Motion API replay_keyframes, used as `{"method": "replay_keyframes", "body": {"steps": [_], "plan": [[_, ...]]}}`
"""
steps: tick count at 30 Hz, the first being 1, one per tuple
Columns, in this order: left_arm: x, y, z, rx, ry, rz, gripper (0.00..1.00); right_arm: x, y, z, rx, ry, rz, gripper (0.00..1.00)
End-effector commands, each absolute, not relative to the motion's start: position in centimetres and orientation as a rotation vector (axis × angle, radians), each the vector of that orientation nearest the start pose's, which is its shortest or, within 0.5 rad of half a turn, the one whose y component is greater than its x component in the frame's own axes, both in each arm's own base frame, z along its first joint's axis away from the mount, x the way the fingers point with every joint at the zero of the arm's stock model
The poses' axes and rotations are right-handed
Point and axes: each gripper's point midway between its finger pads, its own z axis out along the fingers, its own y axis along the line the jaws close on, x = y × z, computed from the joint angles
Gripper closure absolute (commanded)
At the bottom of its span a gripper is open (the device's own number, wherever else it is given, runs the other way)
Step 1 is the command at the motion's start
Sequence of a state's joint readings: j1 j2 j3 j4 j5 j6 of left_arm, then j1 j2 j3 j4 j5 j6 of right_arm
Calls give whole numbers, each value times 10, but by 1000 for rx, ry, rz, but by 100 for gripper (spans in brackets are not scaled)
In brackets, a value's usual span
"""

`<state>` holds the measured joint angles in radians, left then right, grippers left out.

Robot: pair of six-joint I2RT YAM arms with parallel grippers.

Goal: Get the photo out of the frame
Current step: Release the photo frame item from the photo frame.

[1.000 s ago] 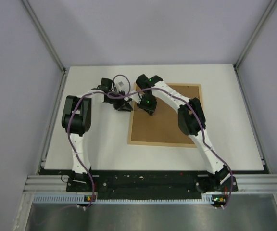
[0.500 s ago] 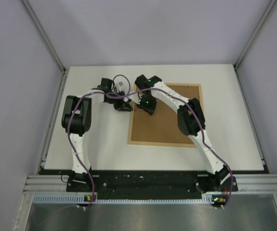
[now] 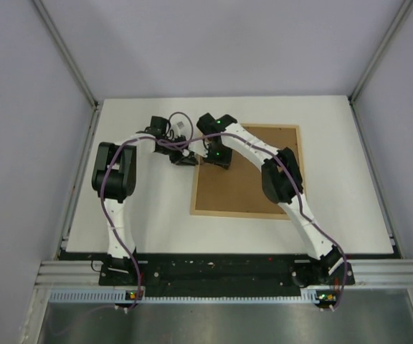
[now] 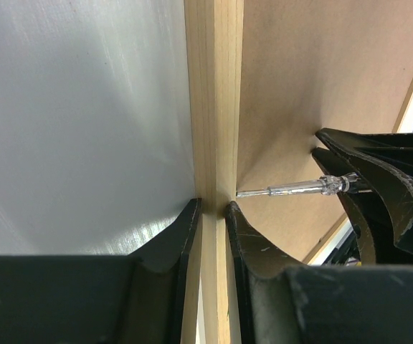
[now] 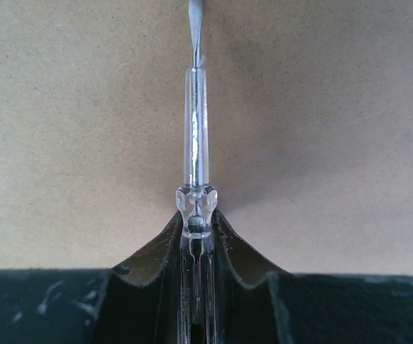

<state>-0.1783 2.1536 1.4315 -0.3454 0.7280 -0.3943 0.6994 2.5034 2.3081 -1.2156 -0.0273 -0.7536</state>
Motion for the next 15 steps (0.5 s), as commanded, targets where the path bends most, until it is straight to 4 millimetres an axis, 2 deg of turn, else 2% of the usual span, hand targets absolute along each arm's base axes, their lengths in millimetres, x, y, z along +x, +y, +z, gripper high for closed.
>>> {"method": "replay_keyframes", "body": {"steps": [1, 10, 15], "plan": [[377, -217, -19, 2, 2846, -1073, 82, 405, 396, 12, -2027, 1864, 66, 100], [378, -217, -21, -27, 2858, -1030, 84, 395, 417, 31, -2033, 1803, 29, 100], [378, -215, -21, -32, 2860, -992, 86, 406, 426, 48, -1908, 1842, -40, 100]]}}
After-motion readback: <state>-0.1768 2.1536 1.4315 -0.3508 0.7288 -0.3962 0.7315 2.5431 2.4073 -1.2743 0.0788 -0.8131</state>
